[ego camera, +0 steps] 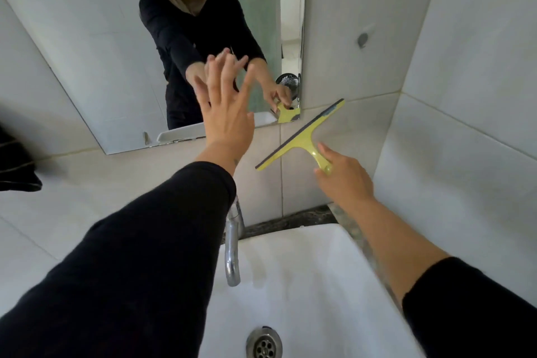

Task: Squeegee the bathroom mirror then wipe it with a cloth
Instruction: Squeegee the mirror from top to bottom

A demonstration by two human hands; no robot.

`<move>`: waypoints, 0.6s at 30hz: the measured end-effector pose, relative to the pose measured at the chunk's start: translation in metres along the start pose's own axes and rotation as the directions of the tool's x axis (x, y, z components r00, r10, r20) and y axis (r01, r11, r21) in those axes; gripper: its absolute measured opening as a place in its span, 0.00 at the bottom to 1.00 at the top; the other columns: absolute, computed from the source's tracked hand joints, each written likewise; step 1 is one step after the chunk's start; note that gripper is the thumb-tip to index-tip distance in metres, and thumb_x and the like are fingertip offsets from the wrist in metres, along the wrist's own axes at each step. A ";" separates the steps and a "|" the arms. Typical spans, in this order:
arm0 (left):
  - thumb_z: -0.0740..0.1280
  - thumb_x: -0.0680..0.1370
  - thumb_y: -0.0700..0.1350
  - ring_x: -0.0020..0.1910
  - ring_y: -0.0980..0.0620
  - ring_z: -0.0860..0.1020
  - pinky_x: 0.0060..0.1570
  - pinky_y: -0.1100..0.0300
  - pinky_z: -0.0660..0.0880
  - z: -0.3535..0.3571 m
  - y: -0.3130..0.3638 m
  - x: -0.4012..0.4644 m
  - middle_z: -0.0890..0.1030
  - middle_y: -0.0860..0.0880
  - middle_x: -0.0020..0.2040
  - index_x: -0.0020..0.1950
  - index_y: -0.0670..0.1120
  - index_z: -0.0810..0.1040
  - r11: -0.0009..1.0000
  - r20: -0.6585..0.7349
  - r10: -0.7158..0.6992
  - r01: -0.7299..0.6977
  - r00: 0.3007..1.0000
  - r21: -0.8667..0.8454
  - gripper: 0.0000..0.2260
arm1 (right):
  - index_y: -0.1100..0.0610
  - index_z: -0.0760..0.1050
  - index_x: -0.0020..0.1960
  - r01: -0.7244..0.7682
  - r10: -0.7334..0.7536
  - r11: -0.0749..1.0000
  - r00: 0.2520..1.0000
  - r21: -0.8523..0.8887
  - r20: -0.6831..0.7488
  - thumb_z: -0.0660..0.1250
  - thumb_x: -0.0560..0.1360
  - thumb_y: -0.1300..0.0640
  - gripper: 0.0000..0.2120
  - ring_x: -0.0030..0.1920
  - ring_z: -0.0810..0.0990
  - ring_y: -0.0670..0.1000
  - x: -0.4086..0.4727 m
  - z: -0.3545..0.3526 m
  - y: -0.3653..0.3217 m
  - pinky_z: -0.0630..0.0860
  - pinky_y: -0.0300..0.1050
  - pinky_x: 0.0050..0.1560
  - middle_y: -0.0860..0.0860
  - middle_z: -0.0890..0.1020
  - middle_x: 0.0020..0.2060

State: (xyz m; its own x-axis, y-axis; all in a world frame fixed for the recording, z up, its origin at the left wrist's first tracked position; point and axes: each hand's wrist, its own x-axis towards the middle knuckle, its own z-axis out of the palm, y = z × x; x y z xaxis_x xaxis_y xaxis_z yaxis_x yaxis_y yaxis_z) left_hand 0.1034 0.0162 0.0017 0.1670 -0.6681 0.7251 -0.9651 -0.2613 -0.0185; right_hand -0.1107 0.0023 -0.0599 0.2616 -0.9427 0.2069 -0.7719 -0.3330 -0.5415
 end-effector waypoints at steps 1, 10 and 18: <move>0.68 0.74 0.47 0.77 0.39 0.46 0.73 0.36 0.47 0.002 0.013 -0.003 0.50 0.43 0.79 0.77 0.55 0.53 0.997 0.044 0.066 -0.065 0.997 -0.030 0.36 | 0.40 0.68 0.70 -0.005 0.005 0.999 1.000 -0.039 0.010 0.63 0.75 0.54 0.24 0.56 0.78 0.59 0.001 -0.011 0.003 0.75 0.49 0.52 0.53 0.81 0.56; 0.64 0.79 0.50 0.69 0.42 0.68 0.64 0.46 0.70 0.014 0.104 -0.001 0.59 0.45 0.76 0.77 0.58 0.52 0.805 0.404 0.035 0.214 0.914 -0.553 0.31 | 0.34 0.71 0.64 0.168 -0.078 0.911 0.967 -0.375 0.243 0.65 0.74 0.51 0.21 0.61 0.76 0.51 -0.008 -0.097 0.022 0.71 0.43 0.55 0.42 0.77 0.61; 0.65 0.79 0.45 0.57 0.43 0.76 0.55 0.52 0.73 0.005 0.104 -0.001 0.77 0.42 0.59 0.75 0.52 0.63 0.692 0.421 -0.128 0.385 0.898 -0.611 0.25 | 0.37 0.67 0.68 0.150 -0.195 0.838 0.980 -0.524 -0.032 0.67 0.70 0.36 0.27 0.66 0.67 0.54 -0.005 -0.102 0.034 0.54 0.60 0.68 0.48 0.74 0.62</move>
State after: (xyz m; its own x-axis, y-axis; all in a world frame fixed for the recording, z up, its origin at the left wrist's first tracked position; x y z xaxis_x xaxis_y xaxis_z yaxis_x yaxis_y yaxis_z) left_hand 0.0033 -0.0136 -0.0045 0.3586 -0.8597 0.3637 -0.7268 -0.0126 0.6867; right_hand -0.1978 -0.0026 0.0040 0.3884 -0.8585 0.3348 -0.9117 -0.4108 0.0043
